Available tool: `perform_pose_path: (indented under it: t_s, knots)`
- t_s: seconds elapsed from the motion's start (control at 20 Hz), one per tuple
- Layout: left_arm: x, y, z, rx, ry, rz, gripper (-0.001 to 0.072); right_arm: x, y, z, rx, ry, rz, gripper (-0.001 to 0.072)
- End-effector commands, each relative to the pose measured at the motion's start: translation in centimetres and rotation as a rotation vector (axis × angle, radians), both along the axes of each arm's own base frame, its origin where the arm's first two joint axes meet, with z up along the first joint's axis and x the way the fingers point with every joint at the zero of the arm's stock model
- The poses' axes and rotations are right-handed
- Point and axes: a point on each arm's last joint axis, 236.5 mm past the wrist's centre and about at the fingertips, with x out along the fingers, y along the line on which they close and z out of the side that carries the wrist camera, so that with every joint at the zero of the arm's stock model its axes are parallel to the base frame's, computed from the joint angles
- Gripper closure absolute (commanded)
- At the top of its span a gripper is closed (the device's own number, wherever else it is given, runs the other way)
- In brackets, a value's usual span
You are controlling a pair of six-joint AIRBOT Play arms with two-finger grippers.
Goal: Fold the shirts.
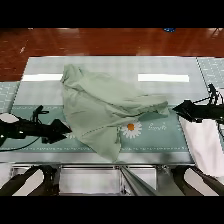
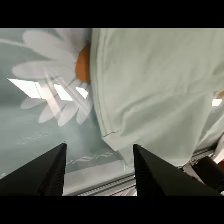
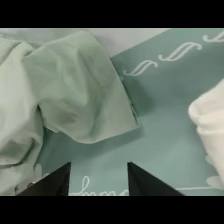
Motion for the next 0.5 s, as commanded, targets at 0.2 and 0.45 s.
perform_pose_path:
  t_s: [0.2,0.45]
  knots:
    - [1.9,-6.2,-2.4,0.004,-0.089,0.079,0.0199,0.7,0.9,1.1,0.057,-0.050,-0.036,0.0307]
    - [3.2,-7.2,-3.6,0.064,-0.128,0.076,0.0679,1.1,-3.2,1.9,0.033,-0.066,-0.141,0.0307]
